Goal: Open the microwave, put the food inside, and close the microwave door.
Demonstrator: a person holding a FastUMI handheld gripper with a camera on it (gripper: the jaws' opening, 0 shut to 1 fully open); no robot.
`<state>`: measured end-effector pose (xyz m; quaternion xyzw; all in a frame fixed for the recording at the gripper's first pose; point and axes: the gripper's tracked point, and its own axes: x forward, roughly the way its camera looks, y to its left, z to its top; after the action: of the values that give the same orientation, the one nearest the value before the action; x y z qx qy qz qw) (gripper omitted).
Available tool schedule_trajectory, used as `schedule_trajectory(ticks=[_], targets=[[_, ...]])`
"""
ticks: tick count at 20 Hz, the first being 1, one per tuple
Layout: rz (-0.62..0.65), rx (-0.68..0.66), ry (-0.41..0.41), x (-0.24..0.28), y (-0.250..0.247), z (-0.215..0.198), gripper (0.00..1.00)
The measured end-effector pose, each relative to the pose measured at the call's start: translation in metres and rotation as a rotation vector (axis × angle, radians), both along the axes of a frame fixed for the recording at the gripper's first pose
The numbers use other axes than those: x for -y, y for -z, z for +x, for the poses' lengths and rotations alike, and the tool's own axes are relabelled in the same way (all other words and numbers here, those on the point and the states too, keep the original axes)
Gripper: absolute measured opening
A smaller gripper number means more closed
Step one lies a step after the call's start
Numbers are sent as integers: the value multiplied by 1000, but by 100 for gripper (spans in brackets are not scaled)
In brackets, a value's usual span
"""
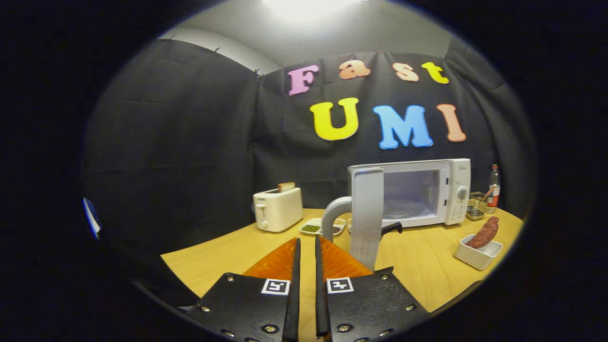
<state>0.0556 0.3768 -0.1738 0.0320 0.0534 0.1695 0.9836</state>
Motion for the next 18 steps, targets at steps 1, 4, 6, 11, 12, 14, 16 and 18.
schedule_trajectory(ticks=[1, 4, 6, 11, 12, 14, 16, 18], targets=[[17, 4, -16, 10, -7, -5, 14], [49, -16, -73, 31, -21, -11, 14], [69, -32, -115, 48, -28, -13, 28], [58, -8, -83, 112, -51, -11, 78], [34, 7, -66, 128, -54, -7, 81], [-18, 29, -28, 162, -55, 1, 86], [-55, 64, 29, 198, -57, 8, 86], [-111, 102, 106, 239, -59, 17, 86]])
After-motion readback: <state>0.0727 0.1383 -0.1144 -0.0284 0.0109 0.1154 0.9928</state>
